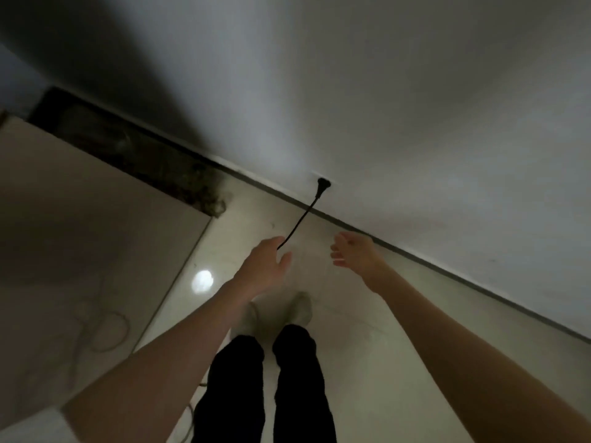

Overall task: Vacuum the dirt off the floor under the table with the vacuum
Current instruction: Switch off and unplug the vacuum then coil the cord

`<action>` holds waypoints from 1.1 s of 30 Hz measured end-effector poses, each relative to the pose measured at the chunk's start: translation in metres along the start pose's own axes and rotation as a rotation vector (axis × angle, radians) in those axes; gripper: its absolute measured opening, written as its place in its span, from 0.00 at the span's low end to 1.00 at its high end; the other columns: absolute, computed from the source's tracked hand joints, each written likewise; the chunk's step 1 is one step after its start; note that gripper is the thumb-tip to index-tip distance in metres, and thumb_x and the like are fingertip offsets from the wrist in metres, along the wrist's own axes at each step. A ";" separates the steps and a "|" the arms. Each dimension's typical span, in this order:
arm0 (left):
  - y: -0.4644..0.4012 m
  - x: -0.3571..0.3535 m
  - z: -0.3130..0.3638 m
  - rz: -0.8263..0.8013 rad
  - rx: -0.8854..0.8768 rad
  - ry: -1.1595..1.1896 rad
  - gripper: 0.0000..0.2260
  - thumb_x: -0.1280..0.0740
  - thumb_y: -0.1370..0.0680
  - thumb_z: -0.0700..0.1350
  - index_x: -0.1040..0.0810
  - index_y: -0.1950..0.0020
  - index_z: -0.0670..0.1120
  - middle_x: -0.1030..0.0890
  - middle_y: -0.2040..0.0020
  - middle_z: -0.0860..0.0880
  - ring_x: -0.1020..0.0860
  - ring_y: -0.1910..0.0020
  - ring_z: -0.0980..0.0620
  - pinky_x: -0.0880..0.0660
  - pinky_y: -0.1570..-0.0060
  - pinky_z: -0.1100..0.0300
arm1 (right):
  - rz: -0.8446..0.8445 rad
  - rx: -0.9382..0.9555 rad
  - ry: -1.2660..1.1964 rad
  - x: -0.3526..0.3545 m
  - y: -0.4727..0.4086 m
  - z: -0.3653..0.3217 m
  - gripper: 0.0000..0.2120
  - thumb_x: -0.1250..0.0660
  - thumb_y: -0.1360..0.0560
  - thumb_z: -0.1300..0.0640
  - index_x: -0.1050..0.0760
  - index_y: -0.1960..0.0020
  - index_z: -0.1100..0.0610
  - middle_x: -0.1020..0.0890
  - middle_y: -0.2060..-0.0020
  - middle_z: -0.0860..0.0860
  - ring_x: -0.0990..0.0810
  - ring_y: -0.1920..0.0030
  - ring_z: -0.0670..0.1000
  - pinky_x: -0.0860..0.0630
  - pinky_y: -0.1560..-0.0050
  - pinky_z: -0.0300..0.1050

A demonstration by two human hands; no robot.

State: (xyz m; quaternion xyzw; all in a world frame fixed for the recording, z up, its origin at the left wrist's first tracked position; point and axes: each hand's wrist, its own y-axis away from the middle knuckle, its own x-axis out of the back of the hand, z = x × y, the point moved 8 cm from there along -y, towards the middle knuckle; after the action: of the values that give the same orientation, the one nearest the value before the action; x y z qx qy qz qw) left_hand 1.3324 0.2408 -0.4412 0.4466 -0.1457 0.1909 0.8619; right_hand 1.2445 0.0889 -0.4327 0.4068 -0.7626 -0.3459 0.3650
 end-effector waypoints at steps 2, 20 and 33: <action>-0.045 -0.014 -0.010 -0.019 0.036 0.006 0.23 0.44 0.18 0.50 0.41 0.25 0.45 0.36 0.27 0.44 0.37 0.29 0.47 0.40 0.33 0.58 | 0.045 -0.064 -0.151 0.000 -0.044 0.000 0.09 0.42 0.19 0.63 0.27 0.43 0.65 0.24 0.62 0.55 0.25 0.65 0.51 0.24 0.60 0.40; -0.187 -0.055 -0.016 0.055 -0.072 0.237 0.16 0.51 0.16 0.48 0.39 0.65 0.50 0.33 0.69 0.51 0.35 0.71 0.55 0.39 0.70 0.63 | 0.167 -0.085 -0.556 -0.048 -0.203 0.007 0.15 0.38 0.20 0.55 0.26 0.63 0.59 0.24 0.67 0.50 0.34 0.71 0.45 0.36 0.71 0.37; -0.050 -0.062 -0.114 0.099 0.123 0.194 0.10 0.44 0.18 0.44 0.26 0.50 0.41 0.22 0.54 0.43 0.26 0.56 0.48 0.40 0.62 0.64 | -0.151 -0.154 -0.323 -0.115 -0.106 0.072 0.10 0.37 0.21 0.60 0.21 0.59 0.59 0.21 0.61 0.52 0.35 0.70 0.43 0.39 0.69 0.36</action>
State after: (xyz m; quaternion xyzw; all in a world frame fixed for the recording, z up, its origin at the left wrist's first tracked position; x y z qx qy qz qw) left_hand 1.3095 0.2965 -0.5670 0.4703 -0.0716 0.2841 0.8325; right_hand 1.2691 0.1600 -0.5874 0.3729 -0.7499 -0.4904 0.2412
